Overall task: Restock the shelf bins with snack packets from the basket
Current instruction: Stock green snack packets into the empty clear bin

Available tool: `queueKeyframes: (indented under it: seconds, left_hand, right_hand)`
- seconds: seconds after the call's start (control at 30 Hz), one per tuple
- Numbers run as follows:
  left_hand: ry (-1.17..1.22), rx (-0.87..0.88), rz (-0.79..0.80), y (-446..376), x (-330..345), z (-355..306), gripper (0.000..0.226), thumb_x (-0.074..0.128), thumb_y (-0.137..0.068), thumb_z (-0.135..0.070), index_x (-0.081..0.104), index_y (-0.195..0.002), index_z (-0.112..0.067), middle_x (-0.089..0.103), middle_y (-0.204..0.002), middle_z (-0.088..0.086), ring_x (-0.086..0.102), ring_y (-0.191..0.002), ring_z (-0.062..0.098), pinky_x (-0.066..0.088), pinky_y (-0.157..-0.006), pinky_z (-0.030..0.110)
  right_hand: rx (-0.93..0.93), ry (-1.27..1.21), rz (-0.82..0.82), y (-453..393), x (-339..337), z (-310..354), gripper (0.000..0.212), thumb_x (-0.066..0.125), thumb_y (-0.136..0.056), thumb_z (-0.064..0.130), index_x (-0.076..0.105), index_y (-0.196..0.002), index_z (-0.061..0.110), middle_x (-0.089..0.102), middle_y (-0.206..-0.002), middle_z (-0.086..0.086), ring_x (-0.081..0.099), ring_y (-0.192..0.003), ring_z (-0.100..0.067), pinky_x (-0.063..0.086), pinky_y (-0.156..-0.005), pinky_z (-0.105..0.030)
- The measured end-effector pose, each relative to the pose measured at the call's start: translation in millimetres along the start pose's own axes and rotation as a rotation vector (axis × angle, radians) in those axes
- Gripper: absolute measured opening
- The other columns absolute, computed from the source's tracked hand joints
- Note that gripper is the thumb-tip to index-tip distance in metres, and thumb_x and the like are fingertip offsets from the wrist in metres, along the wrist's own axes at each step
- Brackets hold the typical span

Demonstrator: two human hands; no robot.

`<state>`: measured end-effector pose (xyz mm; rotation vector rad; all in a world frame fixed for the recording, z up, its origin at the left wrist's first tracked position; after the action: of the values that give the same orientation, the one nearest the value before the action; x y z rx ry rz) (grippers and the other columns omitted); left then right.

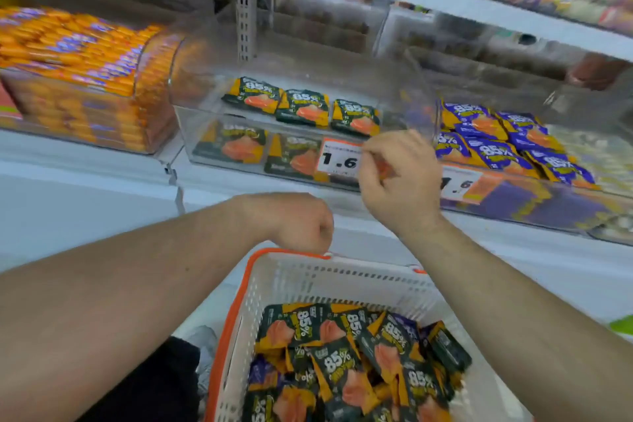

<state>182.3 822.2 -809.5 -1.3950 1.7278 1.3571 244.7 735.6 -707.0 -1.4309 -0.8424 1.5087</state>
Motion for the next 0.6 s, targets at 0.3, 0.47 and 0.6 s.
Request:
queueKeyframes:
  seconds: [0.3,0.47,0.6]
  left_hand:
    - [-0.271,-0.102,0.352,-14,72,8,0.025,0.046,-0.099,-0.033,0.057,-0.086,-0.015,0.049,-0.08,-0.002,0.05,-0.079,0.018,0.045,-0.075,0.034]
    - [-0.274,-0.088,0.343,-21,82,6,0.014,0.048,-0.097,-0.032,0.053,-0.09,-0.021,0.052,-0.081,-0.006,0.051,-0.073,0.011,0.043,-0.073,0.032]
    - [-0.264,-0.087,0.338,-23,82,5,0.009,0.047,-0.098,-0.032,0.05,-0.095,-0.024,0.053,-0.086,-0.007,0.052,-0.078,0.011,0.042,-0.076,0.031]
  right_hand:
    - [0.969,0.152,1.19,289,60,-67,0.019,0.05,-0.094,0.025,0.067,-0.091,0.017,0.067,-0.084,-0.003,0.059,-0.07,-0.018,0.057,-0.072,-0.04]
    - [1.049,0.375,1.618,368,48,-41,0.058,0.059,-0.084,0.059,0.047,-0.123,0.017,0.064,-0.087,0.002,0.063,-0.074,-0.018,0.056,-0.067,-0.034]
    - [1.07,0.492,1.637,393,46,-24,0.115,0.063,-0.067,0.079,0.017,-0.152,0.016,0.066,-0.112,0.002,0.065,-0.1,-0.02,0.049,-0.077,-0.033]
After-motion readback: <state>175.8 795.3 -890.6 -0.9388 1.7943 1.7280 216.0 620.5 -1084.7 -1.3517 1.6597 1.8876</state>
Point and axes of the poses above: each hand's wrist, its own y-axis away from the middle knuckle, its own x-axis out of the palm, z = x × y, the point moved 8 cm from there along -y, towards the middle knuckle
